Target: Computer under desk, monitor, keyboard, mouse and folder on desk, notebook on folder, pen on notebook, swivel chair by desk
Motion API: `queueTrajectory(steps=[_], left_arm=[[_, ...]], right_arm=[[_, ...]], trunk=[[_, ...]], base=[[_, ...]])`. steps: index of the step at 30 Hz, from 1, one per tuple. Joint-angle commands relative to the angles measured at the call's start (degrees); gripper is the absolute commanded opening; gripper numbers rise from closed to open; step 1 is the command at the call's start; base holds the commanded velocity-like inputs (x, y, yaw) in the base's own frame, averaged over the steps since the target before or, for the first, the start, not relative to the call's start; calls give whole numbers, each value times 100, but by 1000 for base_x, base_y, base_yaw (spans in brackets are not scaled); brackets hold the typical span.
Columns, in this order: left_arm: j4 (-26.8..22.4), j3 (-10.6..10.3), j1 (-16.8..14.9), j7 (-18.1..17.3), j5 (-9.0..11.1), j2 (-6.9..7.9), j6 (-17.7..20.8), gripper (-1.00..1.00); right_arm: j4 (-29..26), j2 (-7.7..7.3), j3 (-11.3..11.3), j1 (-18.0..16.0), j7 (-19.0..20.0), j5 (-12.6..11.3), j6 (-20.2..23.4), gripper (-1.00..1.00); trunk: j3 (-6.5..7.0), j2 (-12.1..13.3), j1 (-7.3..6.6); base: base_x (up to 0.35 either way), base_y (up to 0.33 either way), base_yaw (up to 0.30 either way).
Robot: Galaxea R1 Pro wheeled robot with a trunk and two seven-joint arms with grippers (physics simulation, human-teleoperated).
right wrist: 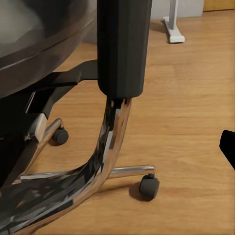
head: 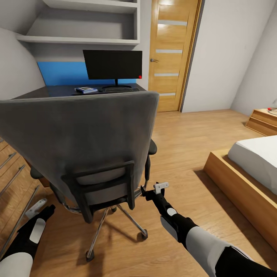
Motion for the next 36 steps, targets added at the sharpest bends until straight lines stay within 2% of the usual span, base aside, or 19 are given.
queueTrajectory(steps=[1, 8, 36], left_arm=[[-11, -2, -1, 24, 58, -2, 27, 100], [-11, -12, -1, 11, 54, -12, 27, 100], [-14, -30, -1, 1, 45, -25, 27, 100]], right_arm=[[7, -1, 47, -8, -10, -58, -27, 100], [7, -7, 42, -8, -11, -61, -27, 100], [14, -3, 43, -6, -10, -61, -27, 100]], trunk=[[-5, -2, -1], [-5, -2, -1], [-5, -2, -1]], base=[[0, 0, 0], [64, -63, 0], [157, -179, 0]])
